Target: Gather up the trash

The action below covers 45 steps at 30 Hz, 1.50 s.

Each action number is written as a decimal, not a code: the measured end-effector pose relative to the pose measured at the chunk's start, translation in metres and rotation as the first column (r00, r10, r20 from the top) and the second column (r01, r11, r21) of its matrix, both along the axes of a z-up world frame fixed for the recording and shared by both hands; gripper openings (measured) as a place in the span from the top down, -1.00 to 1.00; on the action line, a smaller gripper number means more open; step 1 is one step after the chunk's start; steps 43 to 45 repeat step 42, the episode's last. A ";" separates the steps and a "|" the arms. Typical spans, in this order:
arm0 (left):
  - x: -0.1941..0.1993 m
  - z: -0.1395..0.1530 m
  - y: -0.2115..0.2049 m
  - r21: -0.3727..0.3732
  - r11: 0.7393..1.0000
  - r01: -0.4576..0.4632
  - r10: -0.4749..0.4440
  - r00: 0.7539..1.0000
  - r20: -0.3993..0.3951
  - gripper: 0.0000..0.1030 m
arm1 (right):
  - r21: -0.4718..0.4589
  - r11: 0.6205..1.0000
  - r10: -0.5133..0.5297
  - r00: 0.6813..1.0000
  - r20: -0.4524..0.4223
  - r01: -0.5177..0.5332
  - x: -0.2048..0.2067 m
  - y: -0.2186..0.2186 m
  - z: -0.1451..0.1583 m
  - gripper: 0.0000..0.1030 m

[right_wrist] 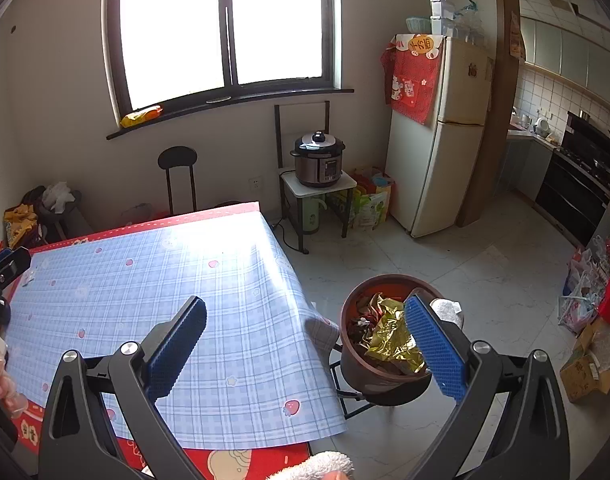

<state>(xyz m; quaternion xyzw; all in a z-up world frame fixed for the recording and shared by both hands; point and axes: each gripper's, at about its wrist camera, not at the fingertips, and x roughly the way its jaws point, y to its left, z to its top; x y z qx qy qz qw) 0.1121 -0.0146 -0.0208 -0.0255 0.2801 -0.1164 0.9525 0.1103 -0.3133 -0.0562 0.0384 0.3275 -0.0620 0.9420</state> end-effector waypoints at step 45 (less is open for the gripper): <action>0.007 -0.005 0.002 -0.024 1.000 -0.020 0.020 0.999 -0.031 -0.89 | 0.003 1.000 -0.009 1.000 -0.014 0.009 0.002 0.001 -0.004 -0.90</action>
